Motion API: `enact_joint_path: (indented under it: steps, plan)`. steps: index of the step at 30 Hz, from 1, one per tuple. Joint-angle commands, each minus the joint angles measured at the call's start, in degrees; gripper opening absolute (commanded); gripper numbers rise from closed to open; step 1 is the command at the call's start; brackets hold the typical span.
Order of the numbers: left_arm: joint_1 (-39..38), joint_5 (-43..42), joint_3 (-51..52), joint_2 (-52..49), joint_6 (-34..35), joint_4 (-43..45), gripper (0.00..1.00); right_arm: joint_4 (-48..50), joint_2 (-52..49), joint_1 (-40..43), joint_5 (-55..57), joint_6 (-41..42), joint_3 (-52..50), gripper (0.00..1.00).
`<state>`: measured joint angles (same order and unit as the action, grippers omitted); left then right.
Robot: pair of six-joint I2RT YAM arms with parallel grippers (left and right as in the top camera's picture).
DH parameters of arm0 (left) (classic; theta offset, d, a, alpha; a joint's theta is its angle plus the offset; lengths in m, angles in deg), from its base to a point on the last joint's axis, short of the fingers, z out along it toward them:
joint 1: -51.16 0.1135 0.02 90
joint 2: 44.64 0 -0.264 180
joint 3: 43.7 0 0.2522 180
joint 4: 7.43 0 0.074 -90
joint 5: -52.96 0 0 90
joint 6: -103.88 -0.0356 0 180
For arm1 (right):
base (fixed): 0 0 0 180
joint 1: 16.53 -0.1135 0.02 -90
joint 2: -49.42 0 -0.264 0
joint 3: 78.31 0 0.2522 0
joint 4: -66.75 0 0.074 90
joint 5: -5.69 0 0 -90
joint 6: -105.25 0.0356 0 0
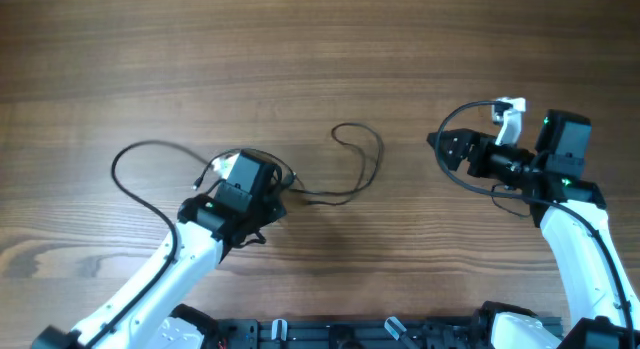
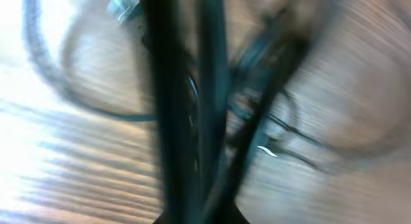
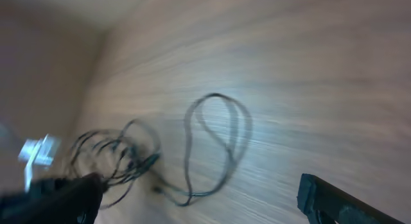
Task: Untangle cables
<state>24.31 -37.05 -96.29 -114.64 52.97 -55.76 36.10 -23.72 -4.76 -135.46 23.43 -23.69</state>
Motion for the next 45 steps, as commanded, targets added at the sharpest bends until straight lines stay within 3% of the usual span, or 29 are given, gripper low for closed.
enact_joint_path:
  steps: [1,3,12,15,20,24,27,28,29,31,32,35,38,44,45]
  plan:
    - [0.0,-10.1,-4.7,6.0,-29.0,0.0,0.04,2.2,-0.6,-1.2,-15.1,-8.8,0.4,0.98]
    - [0.0,-11.3,-5.2,10.3,-33.2,-0.1,0.04,2.2,-0.6,-3.5,-16.3,-9.7,0.4,0.98]
    - [0.0,-12.0,-5.2,27.0,-34.4,-6.6,0.04,3.8,-0.6,-19.7,-16.2,-15.9,0.4,0.93]
    - [0.0,-18.5,-5.2,27.6,-36.2,-8.1,0.04,7.3,-0.6,-24.9,-12.2,-15.9,0.4,0.85]
    - [0.0,-27.9,-5.2,27.6,-40.4,-8.6,0.04,11.0,-0.6,-29.1,-4.6,-15.7,0.4,0.82]
    - [0.0,-28.2,-5.2,27.6,-40.4,-8.3,0.04,12.6,-0.6,-31.4,-4.5,-15.7,0.4,0.61]
    - [0.0,-32.8,-5.2,27.6,-40.4,-6.7,0.04,13.7,-0.6,-33.9,-4.3,-15.6,0.4,0.58]
    - [0.0,-34.6,-5.2,27.6,-40.4,-5.9,0.04,14.0,-0.6,-34.9,-2.5,-15.6,0.4,0.49]
    - [0.0,-35.7,-5.2,27.6,-40.4,-5.5,0.04,14.2,-0.6,-35.7,0.7,-15.5,0.4,0.3]
    - [0.0,-37.6,-5.2,27.6,-40.4,-5.2,0.04,14.3,-0.7,-37.0,11.4,-11.5,0.4,0.09]
    - [0.0,-38.4,-5.2,27.6,-40.4,-5.2,0.04,14.3,-1.0,-37.3,20.7,-5.3,0.4,0.04]
    - [0.0,-39.2,-5.2,27.6,-40.4,-5.5,0.04,13.6,-3.0,-36.7,42.0,9.7,0.4,0.04]
    - [0.0,-38.9,-5.2,27.6,-40.4,-6.3,0.04,10.4,-5.5,-32.9,50.1,20.2,0.4,0.04]
    - [0.0,-25.0,-5.2,27.6,-39.5,-9.7,0.04,4.4,-7.6,-20.7,49.9,18.2,0.4,0.04]
    - [0.0,-19.3,-5.2,27.6,-37.2,-10.0,0.04,4.1,-7.6,-18.3,49.9,17.0,0.4,0.04]
